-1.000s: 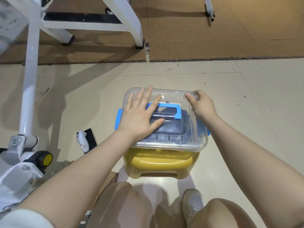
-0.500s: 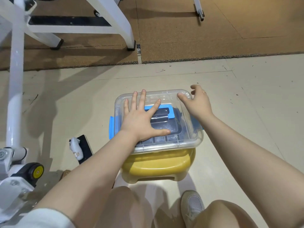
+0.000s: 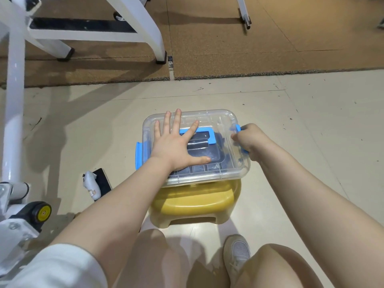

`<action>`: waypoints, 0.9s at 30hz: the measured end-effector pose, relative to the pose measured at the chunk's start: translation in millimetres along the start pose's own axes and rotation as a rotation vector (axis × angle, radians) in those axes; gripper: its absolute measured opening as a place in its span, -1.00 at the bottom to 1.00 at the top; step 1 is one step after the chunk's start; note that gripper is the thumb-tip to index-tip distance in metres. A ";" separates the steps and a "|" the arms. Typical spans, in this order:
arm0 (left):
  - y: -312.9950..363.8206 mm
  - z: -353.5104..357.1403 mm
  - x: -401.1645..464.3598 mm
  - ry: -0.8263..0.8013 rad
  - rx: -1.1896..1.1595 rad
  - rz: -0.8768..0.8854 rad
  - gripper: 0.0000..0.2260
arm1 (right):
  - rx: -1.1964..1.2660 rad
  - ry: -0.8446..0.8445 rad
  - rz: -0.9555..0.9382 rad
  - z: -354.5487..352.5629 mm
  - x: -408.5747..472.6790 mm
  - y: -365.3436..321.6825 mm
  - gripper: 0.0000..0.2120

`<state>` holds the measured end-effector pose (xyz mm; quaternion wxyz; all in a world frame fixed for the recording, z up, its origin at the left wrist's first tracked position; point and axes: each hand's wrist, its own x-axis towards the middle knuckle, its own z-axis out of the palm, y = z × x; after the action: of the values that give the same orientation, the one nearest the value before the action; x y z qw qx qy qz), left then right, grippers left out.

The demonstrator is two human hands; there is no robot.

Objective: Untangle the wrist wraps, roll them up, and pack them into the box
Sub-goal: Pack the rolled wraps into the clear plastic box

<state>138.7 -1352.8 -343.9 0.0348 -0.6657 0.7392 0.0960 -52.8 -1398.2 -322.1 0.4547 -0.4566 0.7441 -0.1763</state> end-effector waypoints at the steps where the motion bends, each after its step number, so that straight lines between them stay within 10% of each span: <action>1: 0.0 0.1 -0.2 0.002 0.000 0.001 -0.05 | -0.020 0.034 -0.007 3.0 1.0 0.5 -0.77; 8: 0.2 1.7 -0.9 0.020 -0.008 0.012 -0.06 | -0.247 0.216 -0.075 17.0 -7.7 4.4 -0.71; 12: -2.0 1.5 -1.4 0.078 -0.153 0.034 -0.23 | -0.689 0.224 -0.628 52.8 -35.8 -1.5 -0.36; 16: -3.9 -9.2 -10.8 0.433 -0.711 -0.076 -0.49 | -0.573 0.007 -0.860 79.2 -34.9 -28.2 -0.47; 19: -12.3 -12.8 -19.7 0.685 -0.603 -0.263 -0.56 | -0.870 -0.022 -0.875 90.3 -29.8 -24.2 -0.38; 23: -50.2 -3.1 -35.2 0.161 -0.855 -0.789 -0.43 | -0.960 0.003 -0.865 92.9 -27.1 -20.6 -0.31; 27: -63.4 -2.7 -50.9 -0.050 -1.356 -0.767 -0.61 | -0.974 0.014 -0.880 91.8 -27.9 -23.7 -0.31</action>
<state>207.5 -1309.5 -338.1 -0.3321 -0.7484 0.2362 0.5232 41.1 -1373.1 -339.8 0.0767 -0.8709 0.4854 0.0081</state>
